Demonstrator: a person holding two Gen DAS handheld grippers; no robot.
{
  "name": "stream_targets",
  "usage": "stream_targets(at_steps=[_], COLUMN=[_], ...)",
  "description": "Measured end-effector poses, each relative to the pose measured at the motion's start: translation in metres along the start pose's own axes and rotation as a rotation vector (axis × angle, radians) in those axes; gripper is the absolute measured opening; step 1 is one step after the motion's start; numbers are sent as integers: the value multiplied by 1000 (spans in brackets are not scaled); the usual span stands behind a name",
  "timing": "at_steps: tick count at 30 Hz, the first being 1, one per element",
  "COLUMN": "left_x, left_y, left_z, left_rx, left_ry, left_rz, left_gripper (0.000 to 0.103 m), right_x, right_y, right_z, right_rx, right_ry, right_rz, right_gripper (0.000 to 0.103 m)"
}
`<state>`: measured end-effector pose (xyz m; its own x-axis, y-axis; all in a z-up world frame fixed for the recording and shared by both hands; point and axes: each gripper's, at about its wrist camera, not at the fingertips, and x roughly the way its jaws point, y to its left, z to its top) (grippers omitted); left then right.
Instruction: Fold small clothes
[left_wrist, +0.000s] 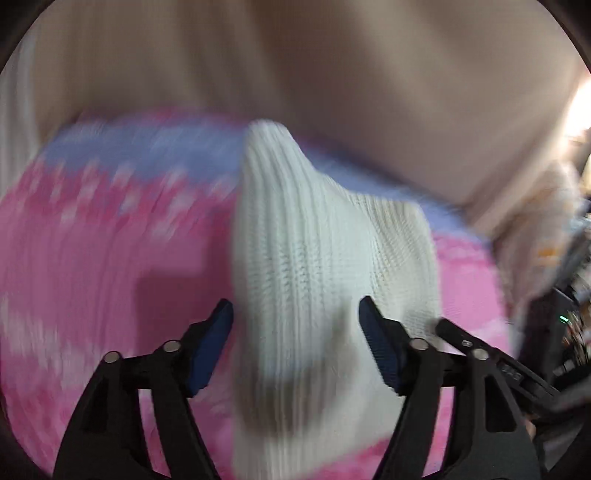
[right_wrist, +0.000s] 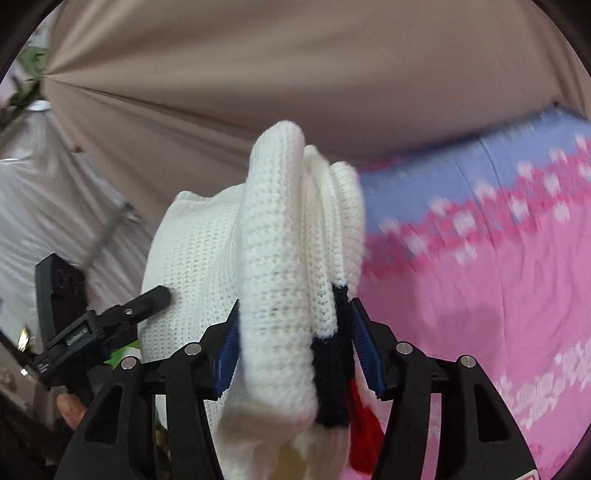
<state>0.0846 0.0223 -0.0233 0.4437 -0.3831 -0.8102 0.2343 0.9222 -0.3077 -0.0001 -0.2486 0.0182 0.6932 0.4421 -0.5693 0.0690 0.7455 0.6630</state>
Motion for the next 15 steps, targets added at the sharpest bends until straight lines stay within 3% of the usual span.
stream_targets(at_steps=[1, 2, 4, 6, 8, 11, 13, 14, 15], left_x=[15, 19, 8, -1, 4, 24, 28, 31, 32], left_y=[18, 35, 52, 58, 61, 63, 60, 57, 55], left_z=[-12, -27, -40, -44, -47, -56, -63, -67, -68], left_rx=[-46, -96, -157, -173, -194, -234, -241, -228, -211], left_ry=[45, 66, 31, 0, -18, 55, 68, 71, 75], left_rz=[35, 26, -25, -23, -8, -1, -7, 3, 20], left_gripper=[53, 53, 62, 73, 78, 78, 78, 78, 78], right_x=[24, 35, 29, 21, 24, 48, 76, 88, 100], right_y=[-22, -34, -40, -28, -13, -4, -4, -7, -11], right_z=[-18, -33, -54, -59, -53, -42, -42, -42, -44], right_rx=[40, 69, 95, 44, -17, -60, -84, -90, -95], right_ry=[78, 127, 143, 129, 125, 141, 203, 234, 262], right_rz=[-110, -158, -117, -110, -110, -141, -201, -222, -229], right_gripper=[38, 27, 28, 36, 55, 64, 64, 57, 41])
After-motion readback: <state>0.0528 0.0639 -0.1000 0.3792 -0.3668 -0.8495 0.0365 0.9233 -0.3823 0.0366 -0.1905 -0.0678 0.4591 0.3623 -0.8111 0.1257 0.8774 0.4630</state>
